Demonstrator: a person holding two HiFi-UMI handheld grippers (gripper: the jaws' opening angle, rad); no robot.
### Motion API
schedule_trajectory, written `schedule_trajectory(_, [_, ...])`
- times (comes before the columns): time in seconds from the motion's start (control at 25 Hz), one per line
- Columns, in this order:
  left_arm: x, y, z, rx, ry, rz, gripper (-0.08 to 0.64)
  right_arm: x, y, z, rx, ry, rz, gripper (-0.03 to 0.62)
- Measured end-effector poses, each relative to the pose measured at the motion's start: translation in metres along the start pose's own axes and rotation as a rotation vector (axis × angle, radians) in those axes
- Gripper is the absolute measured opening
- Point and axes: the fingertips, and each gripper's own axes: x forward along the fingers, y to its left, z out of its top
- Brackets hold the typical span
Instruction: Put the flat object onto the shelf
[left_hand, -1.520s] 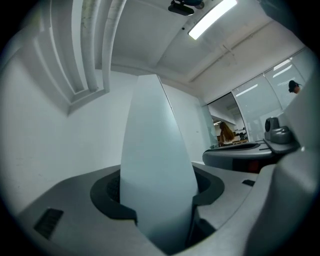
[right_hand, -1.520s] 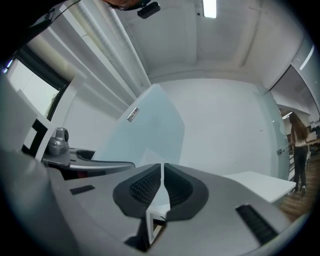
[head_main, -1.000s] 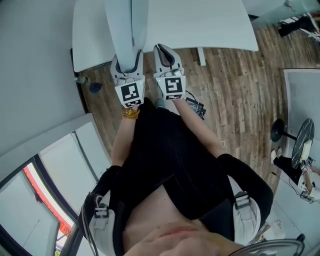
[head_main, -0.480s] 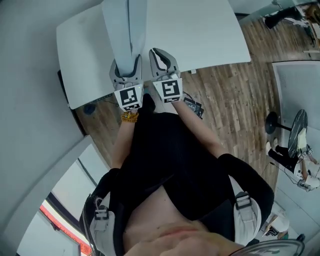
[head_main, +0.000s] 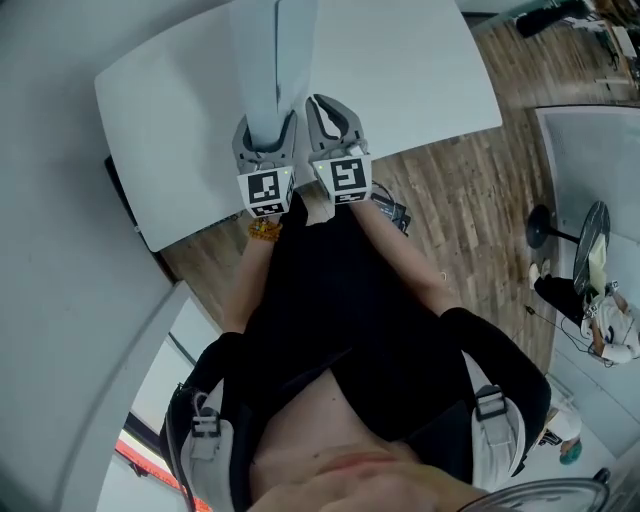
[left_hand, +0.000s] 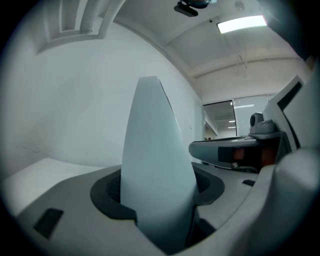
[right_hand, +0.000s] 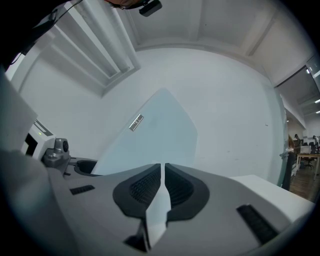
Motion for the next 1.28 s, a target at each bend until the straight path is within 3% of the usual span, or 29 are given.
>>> schedule_trajectory(0.2, [0.014,0.005,-0.009,-0.070,0.027,-0.041,0.281,0.017,-0.003,-0.008,0.012,0.018,0.005,0.032])
schedule_trajectory(0.4, [0.028,0.001,0.006,-0.068,0.027,-0.081,0.281,0.027,-0.011,-0.003,0.037,0.026,0.011,0.032])
schedule_trajectory(0.52, [0.032,-0.003,0.006,-0.027,0.022,-0.110,0.282,0.032,-0.013,-0.004,0.039,0.027,0.023,0.032])
schedule_trajectory(0.72, [0.031,-0.009,-0.001,0.137,0.030,-0.189,0.282,0.032,-0.034,0.026,0.004,-0.073,0.077,0.037])
schedule_trajectory(0.8, [0.029,-0.011,-0.006,0.178,0.056,-0.218,0.282,0.029,-0.048,0.044,-0.011,-0.124,0.107,0.084])
schedule_trajectory(0.92, [0.028,-0.010,-0.013,0.159,0.106,-0.241,0.284,0.024,-0.060,0.060,-0.078,-0.170,0.179,0.214])
schedule_trajectory(1.16, [0.012,0.005,-0.036,0.193,0.205,-0.304,0.287,0.024,-0.070,0.049,-0.113,-0.169,0.325,0.239])
schedule_trajectory(1.28, [0.002,0.010,-0.041,0.155,0.225,-0.342,0.291,0.031,-0.078,0.034,-0.083,-0.137,0.379,0.245])
